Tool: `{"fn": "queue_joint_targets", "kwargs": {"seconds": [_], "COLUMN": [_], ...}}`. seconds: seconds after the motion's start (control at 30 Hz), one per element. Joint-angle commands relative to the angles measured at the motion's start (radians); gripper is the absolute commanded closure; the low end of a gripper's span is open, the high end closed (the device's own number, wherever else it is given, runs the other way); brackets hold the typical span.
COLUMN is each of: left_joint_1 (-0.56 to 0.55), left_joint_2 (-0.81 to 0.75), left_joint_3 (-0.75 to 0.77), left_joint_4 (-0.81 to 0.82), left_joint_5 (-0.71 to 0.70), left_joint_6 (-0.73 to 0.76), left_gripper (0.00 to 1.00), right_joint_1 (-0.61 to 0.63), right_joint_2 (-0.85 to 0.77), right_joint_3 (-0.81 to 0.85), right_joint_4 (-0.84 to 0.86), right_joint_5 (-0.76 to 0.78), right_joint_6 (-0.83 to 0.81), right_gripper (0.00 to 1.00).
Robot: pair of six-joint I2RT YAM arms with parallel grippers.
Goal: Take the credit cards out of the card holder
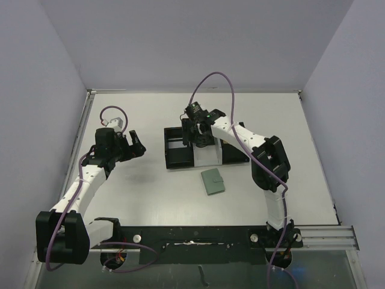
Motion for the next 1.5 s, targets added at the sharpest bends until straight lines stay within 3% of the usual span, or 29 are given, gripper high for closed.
{"fn": "queue_joint_targets", "kwargs": {"seconds": [0.0, 0.1, 0.27, 0.47, 0.67, 0.8, 1.13, 1.47], "left_joint_1": [0.007, 0.007, 0.007, 0.004, -0.015, -0.051, -0.104, -0.105], "left_joint_2": [-0.018, -0.012, -0.005, 0.0, 0.05, 0.108, 0.149, 0.108], "left_joint_3": [0.034, 0.035, 0.04, 0.031, 0.039, 0.06, 0.085, 0.078], "left_joint_4": [0.029, 0.032, 0.032, 0.05, 0.068, 0.054, 0.014, 0.006], "left_joint_5": [0.009, 0.02, 0.019, 0.062, 0.155, 0.217, 0.18, 0.109], "left_joint_6": [-0.004, -0.004, -0.004, -0.006, 0.004, 0.023, 0.046, 0.046], "left_gripper": [0.13, 0.13, 0.13, 0.14, 0.19, 0.21, 0.22, 0.22], "right_joint_1": [0.008, 0.007, 0.007, -0.032, -0.216, -0.304, -0.377, -0.511], "right_joint_2": [-0.04, -0.067, -0.146, -0.318, -0.44, -0.464, -0.512, -0.49], "right_joint_3": [0.088, 0.108, 0.093, -0.094, -0.265, -0.33, -0.425, -0.468], "right_joint_4": [-0.011, -0.049, -0.085, -0.062, -0.037, -0.03, -0.063, 0.057], "right_joint_5": [-0.002, 0.035, 0.093, 0.207, 0.155, 0.077, 0.23, -0.023], "right_joint_6": [-0.031, -0.059, -0.088, -0.054, -0.031, -0.049, -0.077, -0.141], "right_gripper": [0.42, 0.33, 0.27, 0.25, 0.25, 0.25, 0.24, 0.18]}}
